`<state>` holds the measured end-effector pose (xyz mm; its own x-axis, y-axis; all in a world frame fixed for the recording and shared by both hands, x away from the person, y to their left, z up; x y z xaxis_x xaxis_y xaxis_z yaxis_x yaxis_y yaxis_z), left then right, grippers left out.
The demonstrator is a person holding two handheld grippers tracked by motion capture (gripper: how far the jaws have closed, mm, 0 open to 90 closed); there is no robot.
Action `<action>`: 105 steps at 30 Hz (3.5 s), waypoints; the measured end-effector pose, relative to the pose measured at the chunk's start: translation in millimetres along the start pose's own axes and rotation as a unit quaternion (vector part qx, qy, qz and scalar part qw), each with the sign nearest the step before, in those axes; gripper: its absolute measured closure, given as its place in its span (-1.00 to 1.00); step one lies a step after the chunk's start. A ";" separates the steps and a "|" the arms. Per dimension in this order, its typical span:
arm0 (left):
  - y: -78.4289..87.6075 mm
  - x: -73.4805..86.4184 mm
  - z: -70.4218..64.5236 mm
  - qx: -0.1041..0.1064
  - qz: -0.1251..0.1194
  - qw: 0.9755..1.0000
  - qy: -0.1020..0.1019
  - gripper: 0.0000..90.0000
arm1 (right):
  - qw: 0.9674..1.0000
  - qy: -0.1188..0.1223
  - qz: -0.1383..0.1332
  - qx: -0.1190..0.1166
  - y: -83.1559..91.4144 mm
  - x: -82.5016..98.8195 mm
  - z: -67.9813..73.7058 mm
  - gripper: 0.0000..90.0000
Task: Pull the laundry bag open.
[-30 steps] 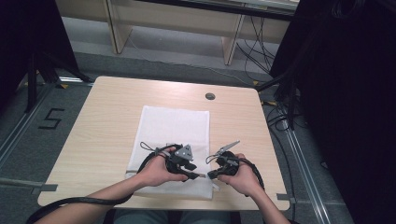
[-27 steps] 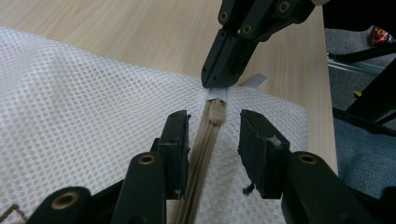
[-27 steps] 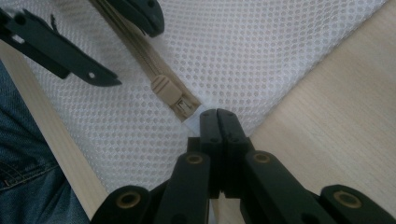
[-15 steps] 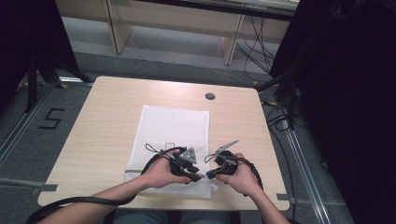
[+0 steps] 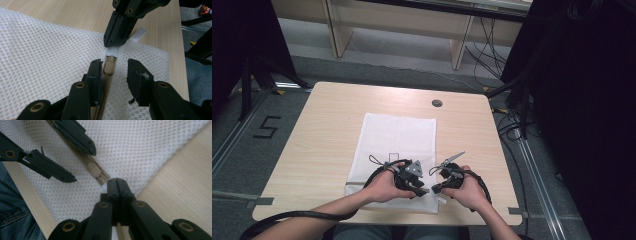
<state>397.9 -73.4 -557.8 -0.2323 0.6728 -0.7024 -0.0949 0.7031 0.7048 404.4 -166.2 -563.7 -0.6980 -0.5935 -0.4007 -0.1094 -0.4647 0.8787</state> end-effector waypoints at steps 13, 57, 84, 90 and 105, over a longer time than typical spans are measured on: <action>-0.9 2.4 0.2 -0.001 0.007 1.000 -0.006 0.45 | 1.000 -0.009 0.009 0.008 -2.0 0.3 1.3 1.00; -9.0 3.1 8.9 0.003 0.057 0.998 -0.002 0.79 | 1.000 -0.009 0.016 0.009 -2.2 -0.4 2.1 1.00; -11.7 -0.5 6.1 -0.002 0.052 0.999 0.013 0.80 | 0.999 -0.018 0.025 0.018 -1.6 0.5 5.7 1.00; -3.0 0.5 15.8 -0.001 0.058 0.998 0.002 1.00 | 0.999 -0.009 0.032 0.023 -1.5 0.8 3.9 1.00; -10.5 -4.2 6.1 0.016 0.030 0.999 0.008 0.64 | 1.000 -0.007 0.022 0.016 -2.2 -0.7 2.6 1.00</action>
<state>405.8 -82.2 -562.8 -0.2515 0.7104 -0.6573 -0.0504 0.6686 0.7419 403.3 -163.1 -564.7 -0.7129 -0.6031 -0.3578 -0.1008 -0.4168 0.9034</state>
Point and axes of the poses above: each handheld gripper's, and its own axes: y roughly backward along the jaws, x roughly out of its underside, z roughly to its left, the point moved 9 cm from there along -y, roughly forward along the jaws, and after that the axes turned 2 degrees about -y, right-handed, at the moved point
